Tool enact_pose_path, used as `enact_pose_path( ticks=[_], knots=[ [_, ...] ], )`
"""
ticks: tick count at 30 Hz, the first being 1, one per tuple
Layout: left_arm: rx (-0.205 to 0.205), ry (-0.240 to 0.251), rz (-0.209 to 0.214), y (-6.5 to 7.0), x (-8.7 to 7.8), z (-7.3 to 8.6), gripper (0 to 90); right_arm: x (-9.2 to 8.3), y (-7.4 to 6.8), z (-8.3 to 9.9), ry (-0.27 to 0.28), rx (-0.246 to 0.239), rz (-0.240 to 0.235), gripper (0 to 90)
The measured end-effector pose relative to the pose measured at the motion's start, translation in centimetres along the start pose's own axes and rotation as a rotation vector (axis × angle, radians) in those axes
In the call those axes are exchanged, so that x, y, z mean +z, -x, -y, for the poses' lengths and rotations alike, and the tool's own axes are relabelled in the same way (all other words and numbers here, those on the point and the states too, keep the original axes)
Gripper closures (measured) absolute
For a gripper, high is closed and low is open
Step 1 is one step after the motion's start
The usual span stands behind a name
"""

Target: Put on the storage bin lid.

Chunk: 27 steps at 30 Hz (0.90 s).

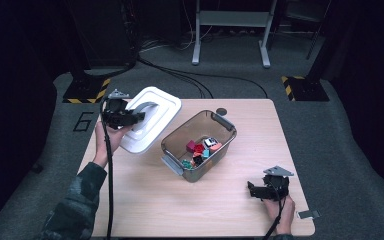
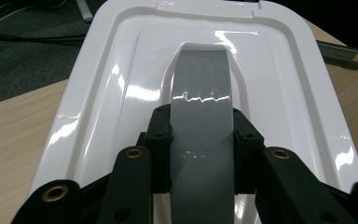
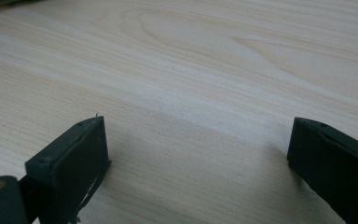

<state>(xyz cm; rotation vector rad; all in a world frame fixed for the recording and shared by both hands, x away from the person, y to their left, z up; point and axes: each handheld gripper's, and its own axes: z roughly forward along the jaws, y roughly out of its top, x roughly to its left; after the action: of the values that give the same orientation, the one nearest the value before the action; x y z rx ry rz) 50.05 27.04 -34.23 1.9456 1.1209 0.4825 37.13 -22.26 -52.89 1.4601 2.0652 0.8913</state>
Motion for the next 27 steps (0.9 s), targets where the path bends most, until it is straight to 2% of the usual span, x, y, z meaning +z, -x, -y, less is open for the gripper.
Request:
enact_pose_path(
  ticks=[6,7,14,27],
  knots=[
    [0.017,-0.004,0.023,1.3,0.6,-0.8,66.8,0.0,0.0,0.0,0.000,0.000,0.000,4.2],
    [0.039,-0.010,0.033,1.8,0.9,-1.0,66.8,0.0,0.0,0.0,0.000,0.000,0.000,4.3],
    [0.064,-0.011,0.052,3.6,1.9,-1.7,66.8,0.0,0.0,0.0,0.002,0.006,0.000,4.2],
    [0.115,-0.057,0.098,7.5,4.8,-2.6,66.8,0.0,0.0,0.0,0.003,0.009,0.001,4.4]
  ],
)
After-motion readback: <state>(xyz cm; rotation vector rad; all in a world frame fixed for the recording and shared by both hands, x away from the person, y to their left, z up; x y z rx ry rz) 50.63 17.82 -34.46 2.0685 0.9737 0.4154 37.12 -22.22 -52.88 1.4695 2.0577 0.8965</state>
